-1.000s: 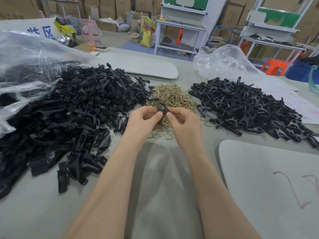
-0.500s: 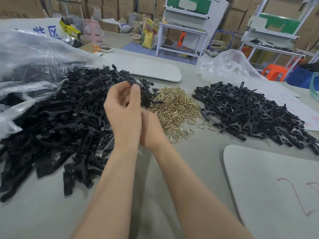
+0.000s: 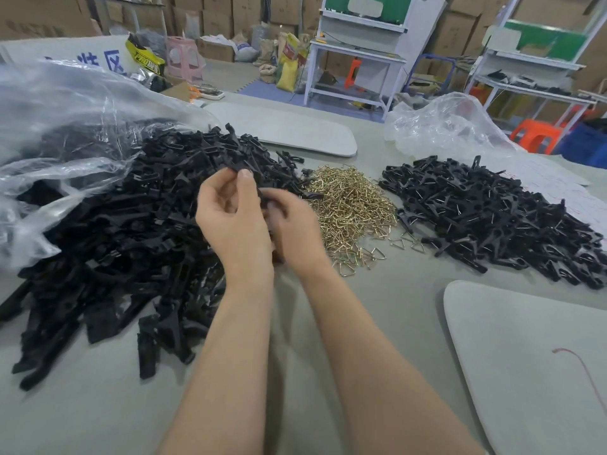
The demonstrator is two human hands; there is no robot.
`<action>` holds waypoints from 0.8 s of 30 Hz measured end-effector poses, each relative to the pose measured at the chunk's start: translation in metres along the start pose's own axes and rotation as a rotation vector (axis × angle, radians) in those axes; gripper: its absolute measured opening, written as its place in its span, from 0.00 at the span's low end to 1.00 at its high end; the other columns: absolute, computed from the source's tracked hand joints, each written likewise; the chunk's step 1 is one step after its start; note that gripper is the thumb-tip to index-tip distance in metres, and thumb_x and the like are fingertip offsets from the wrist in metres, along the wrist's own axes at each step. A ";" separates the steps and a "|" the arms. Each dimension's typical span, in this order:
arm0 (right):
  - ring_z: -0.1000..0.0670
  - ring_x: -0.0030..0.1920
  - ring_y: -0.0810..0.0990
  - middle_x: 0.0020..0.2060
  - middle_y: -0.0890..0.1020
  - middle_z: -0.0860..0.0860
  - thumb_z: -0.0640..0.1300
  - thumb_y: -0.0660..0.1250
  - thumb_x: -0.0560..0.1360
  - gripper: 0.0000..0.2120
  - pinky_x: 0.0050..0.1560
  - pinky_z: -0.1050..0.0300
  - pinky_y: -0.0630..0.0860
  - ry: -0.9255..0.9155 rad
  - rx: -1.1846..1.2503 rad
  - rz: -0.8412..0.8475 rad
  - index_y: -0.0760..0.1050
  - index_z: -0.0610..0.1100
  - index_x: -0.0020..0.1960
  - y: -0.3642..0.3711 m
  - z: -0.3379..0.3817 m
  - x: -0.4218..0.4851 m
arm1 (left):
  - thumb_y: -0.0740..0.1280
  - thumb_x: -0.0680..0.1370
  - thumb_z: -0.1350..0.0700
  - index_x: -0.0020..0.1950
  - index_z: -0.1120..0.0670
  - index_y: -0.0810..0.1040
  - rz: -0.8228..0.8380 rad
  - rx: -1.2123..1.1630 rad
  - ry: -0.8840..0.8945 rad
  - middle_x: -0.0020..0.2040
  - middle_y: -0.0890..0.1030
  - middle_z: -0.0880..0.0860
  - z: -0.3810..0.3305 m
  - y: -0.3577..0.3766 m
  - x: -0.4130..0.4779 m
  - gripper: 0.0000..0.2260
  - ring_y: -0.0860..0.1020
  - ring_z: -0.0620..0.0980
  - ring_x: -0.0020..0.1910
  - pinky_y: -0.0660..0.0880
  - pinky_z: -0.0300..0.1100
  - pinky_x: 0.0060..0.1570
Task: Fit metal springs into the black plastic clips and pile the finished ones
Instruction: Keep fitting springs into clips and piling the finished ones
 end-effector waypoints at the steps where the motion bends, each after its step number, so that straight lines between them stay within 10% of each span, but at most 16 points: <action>1: 0.53 0.48 0.74 0.55 0.81 0.42 0.35 0.59 0.79 0.14 0.47 0.72 0.69 0.052 0.069 -0.026 0.76 0.40 0.62 -0.015 -0.003 -0.001 | 0.66 0.78 0.58 0.49 0.50 0.75 0.037 0.005 -0.064 0.47 0.81 0.51 0.009 0.003 0.000 0.03 0.80 0.43 0.44 0.77 0.39 0.46; 5: 0.53 0.41 0.79 0.52 0.82 0.41 0.39 0.66 0.77 0.12 0.42 0.63 0.76 0.217 0.261 -0.122 0.73 0.42 0.60 -0.075 -0.021 -0.021 | 0.67 0.78 0.58 0.48 0.53 0.76 0.249 0.105 -0.353 0.47 0.81 0.53 0.046 0.021 -0.015 0.01 0.79 0.44 0.43 0.76 0.35 0.42; 14: 0.49 0.51 0.83 0.45 0.84 0.50 0.36 0.69 0.74 0.11 0.53 0.59 0.78 0.225 0.446 -0.286 0.79 0.49 0.52 -0.108 -0.042 -0.064 | 0.68 0.77 0.61 0.45 0.52 0.77 0.641 0.351 -0.415 0.42 0.80 0.51 0.066 0.047 -0.047 0.04 0.79 0.44 0.39 0.80 0.36 0.43; 24: 0.55 0.44 0.82 0.40 0.84 0.52 0.31 0.64 0.76 0.12 0.49 0.63 0.78 0.207 0.431 -0.261 0.80 0.46 0.46 -0.103 -0.039 -0.059 | 0.68 0.76 0.63 0.47 0.56 0.78 0.679 0.385 -0.402 0.43 0.79 0.56 0.074 0.048 -0.049 0.03 0.79 0.47 0.40 0.79 0.36 0.43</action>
Point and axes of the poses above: each hand's wrist, its own x-axis towards the middle knuckle, its own y-axis out of the palm, z = x × y, the point moved 7 cm from there along x, towards the middle knuckle
